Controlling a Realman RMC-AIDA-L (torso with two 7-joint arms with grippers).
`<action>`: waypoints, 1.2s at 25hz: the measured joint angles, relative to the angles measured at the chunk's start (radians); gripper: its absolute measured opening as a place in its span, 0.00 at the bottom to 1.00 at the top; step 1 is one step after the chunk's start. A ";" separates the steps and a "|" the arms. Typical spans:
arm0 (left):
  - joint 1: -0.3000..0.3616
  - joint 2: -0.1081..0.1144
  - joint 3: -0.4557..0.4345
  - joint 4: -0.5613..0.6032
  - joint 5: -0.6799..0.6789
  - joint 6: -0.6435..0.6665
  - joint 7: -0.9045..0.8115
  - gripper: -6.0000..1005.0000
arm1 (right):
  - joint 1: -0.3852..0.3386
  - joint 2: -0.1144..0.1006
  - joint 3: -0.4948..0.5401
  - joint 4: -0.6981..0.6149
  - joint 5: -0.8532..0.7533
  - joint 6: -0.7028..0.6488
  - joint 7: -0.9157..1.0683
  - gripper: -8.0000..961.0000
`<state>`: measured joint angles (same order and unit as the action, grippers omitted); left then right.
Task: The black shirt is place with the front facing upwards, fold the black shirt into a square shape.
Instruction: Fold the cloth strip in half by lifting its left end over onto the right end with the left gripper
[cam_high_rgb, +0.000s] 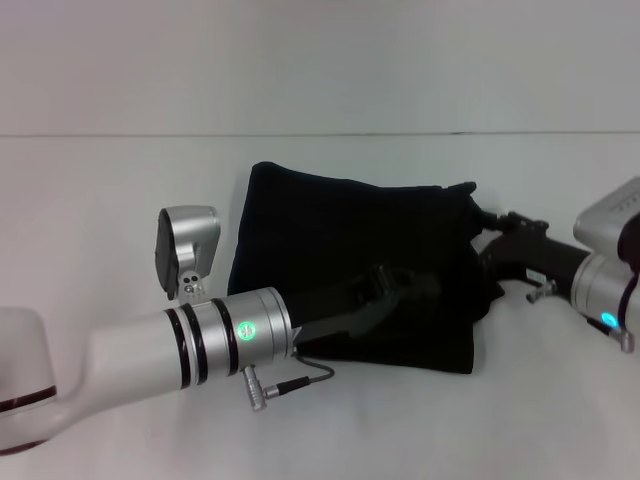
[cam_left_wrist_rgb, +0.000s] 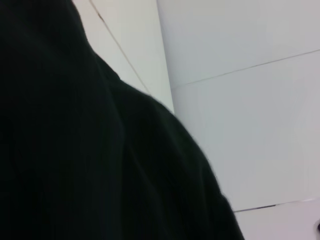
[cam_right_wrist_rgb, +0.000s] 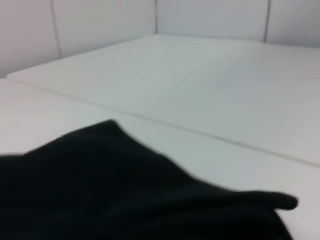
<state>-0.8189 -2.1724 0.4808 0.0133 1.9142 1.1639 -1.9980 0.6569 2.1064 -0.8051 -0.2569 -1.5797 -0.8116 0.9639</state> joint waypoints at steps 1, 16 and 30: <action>0.002 0.000 0.004 0.000 0.000 0.000 0.000 0.14 | 0.006 0.000 -0.001 0.000 0.016 0.008 -0.002 0.89; 0.036 -0.004 0.031 0.014 0.000 -0.075 0.001 0.16 | 0.041 -0.003 0.003 -0.005 0.151 0.080 -0.016 0.89; 0.019 -0.004 0.023 -0.013 -0.008 -0.015 0.084 0.21 | -0.068 -0.010 0.004 -0.028 0.461 0.072 -0.031 0.89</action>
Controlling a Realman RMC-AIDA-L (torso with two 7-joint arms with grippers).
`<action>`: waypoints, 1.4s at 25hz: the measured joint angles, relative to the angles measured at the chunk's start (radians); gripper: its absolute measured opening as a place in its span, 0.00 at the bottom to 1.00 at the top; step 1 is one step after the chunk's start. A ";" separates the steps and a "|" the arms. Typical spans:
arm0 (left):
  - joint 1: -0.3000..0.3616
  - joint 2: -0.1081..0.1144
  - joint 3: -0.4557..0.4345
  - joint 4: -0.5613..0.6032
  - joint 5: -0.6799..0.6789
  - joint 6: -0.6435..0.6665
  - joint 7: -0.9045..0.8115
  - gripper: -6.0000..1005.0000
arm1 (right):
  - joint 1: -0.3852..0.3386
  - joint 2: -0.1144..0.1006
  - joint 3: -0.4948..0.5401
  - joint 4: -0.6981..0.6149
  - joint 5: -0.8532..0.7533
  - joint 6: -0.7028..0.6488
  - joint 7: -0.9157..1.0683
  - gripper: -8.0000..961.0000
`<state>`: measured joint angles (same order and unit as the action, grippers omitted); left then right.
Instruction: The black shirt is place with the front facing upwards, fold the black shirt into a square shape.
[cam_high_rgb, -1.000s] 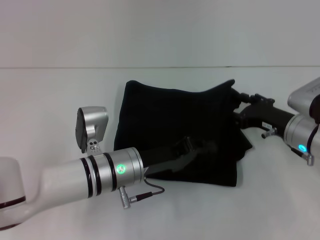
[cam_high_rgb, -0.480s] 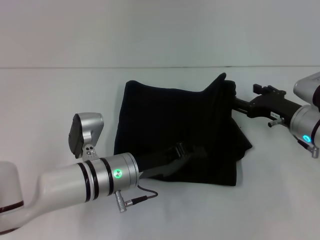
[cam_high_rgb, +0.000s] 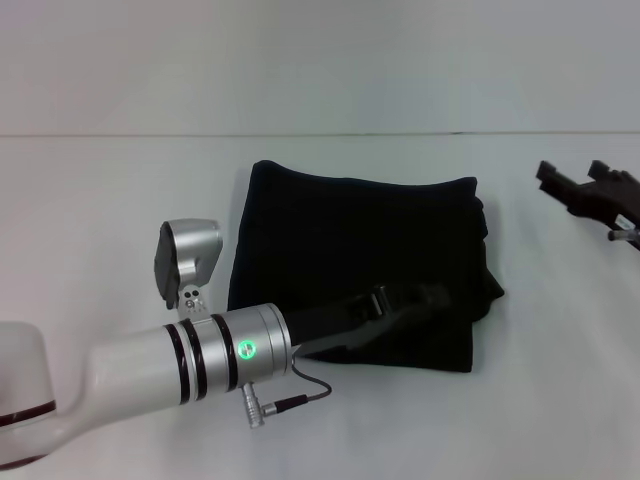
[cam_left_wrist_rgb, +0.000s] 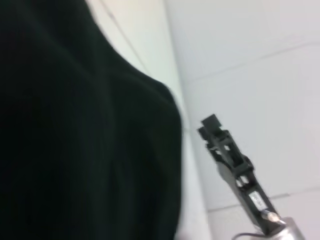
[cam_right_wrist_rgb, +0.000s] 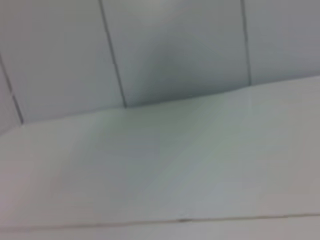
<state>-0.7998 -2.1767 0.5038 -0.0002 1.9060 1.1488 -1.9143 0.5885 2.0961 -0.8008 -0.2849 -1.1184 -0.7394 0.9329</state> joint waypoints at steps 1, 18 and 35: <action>-0.001 0.000 0.000 0.000 -0.001 0.021 0.006 0.25 | -0.013 0.000 0.000 0.003 0.029 -0.025 -0.011 0.89; 0.208 0.032 0.051 0.483 -0.031 0.403 0.119 0.84 | -0.076 0.006 -0.159 0.063 -0.124 -0.437 -0.120 0.89; 0.273 0.068 0.010 0.485 -0.094 0.269 0.192 0.93 | -0.051 0.005 -0.221 0.132 -0.117 -0.225 -0.182 0.89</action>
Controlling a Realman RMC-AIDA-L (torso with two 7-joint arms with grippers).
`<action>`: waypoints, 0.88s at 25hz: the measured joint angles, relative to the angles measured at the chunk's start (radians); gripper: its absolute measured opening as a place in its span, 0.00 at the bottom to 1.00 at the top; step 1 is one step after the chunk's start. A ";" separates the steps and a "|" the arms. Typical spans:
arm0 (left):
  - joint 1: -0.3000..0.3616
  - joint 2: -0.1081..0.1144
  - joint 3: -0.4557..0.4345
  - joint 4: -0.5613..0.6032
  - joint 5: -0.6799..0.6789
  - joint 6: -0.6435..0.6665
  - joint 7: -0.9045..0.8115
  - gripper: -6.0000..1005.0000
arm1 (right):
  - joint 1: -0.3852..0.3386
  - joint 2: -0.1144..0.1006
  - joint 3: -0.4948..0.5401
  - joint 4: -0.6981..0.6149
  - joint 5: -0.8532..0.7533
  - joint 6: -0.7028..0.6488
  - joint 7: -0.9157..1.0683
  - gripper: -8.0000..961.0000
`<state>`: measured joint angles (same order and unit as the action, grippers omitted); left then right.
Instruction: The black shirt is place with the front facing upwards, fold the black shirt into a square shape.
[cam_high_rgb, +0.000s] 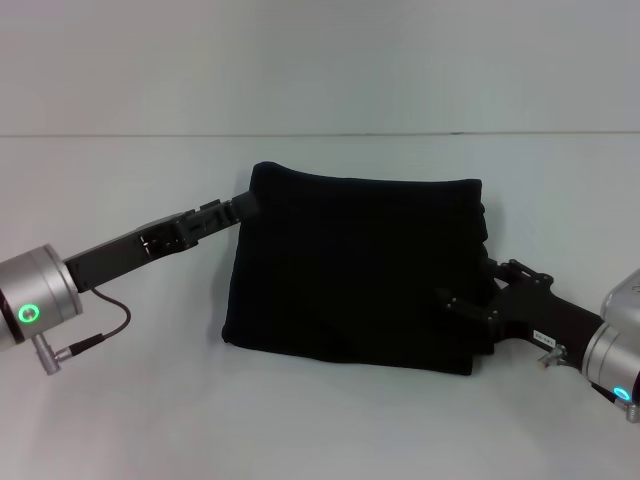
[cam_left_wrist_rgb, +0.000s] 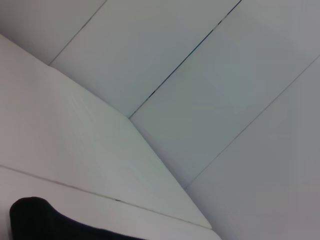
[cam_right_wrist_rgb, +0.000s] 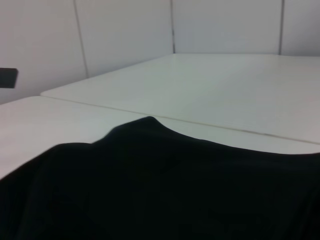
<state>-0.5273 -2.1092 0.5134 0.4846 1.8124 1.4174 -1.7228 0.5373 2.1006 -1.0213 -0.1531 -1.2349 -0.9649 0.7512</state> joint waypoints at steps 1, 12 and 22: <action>-0.003 0.000 0.000 0.000 0.001 -0.003 0.000 0.93 | -0.002 0.000 0.005 0.000 0.000 0.005 0.000 0.89; -0.010 0.001 -0.005 0.001 -0.006 -0.026 -0.002 0.93 | -0.056 -0.006 0.132 -0.016 0.000 -0.098 0.046 0.89; 0.009 0.036 0.040 0.004 -0.001 0.001 0.050 0.93 | -0.032 -0.079 0.129 -0.252 -0.201 -0.185 0.901 0.89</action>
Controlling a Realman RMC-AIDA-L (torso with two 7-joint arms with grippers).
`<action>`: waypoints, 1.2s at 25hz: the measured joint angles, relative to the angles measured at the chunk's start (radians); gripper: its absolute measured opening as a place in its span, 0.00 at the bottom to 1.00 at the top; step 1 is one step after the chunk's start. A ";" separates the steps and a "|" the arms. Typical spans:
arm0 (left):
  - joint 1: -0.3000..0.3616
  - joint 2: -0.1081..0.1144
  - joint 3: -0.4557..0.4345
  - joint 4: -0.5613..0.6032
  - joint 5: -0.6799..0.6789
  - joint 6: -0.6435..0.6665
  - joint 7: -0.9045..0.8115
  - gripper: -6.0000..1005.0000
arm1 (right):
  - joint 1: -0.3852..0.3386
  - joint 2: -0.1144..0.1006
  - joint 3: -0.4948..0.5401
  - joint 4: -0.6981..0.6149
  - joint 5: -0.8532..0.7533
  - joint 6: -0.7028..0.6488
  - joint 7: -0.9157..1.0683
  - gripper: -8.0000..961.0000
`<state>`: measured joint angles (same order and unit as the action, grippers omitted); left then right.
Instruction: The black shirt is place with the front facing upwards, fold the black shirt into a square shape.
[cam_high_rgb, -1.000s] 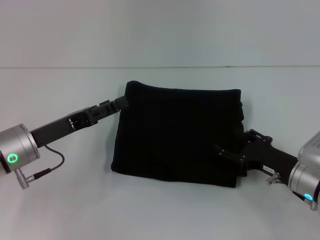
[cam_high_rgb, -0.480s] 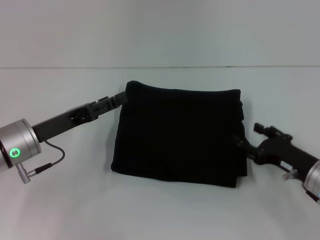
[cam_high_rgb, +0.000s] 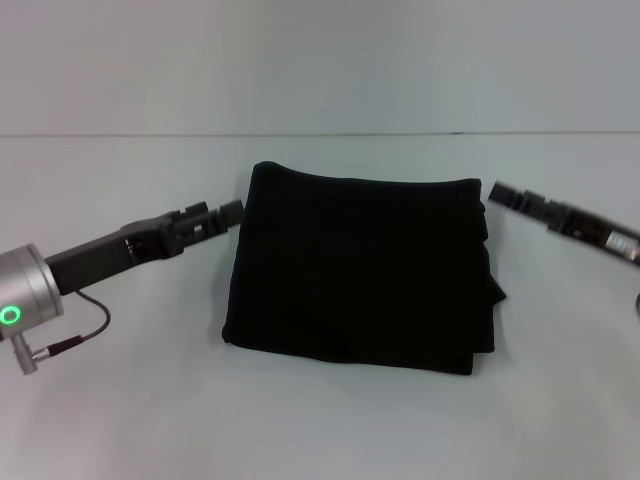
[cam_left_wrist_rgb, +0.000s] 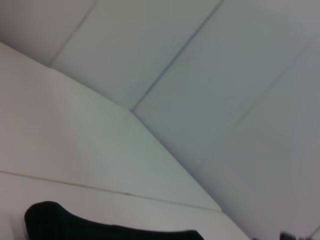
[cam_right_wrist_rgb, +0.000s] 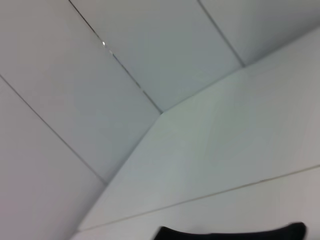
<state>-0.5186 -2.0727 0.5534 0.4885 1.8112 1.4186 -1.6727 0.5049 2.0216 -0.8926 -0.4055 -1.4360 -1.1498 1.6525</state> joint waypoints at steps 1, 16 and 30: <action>0.003 0.008 0.016 0.000 0.000 0.009 0.008 0.93 | 0.016 -0.018 0.000 -0.026 -0.042 -0.010 0.120 0.89; 0.008 0.024 0.065 0.006 0.003 0.035 0.026 0.93 | 0.340 -0.169 0.011 -0.058 -0.637 0.066 0.954 0.89; -0.006 0.022 0.079 0.007 0.049 -0.020 0.031 0.93 | 0.433 -0.122 -0.003 0.041 -0.758 0.213 1.019 0.89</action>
<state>-0.5245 -2.0506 0.6320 0.4956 1.8599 1.3984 -1.6417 0.9377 1.8991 -0.8951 -0.3641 -2.1935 -0.9371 2.6717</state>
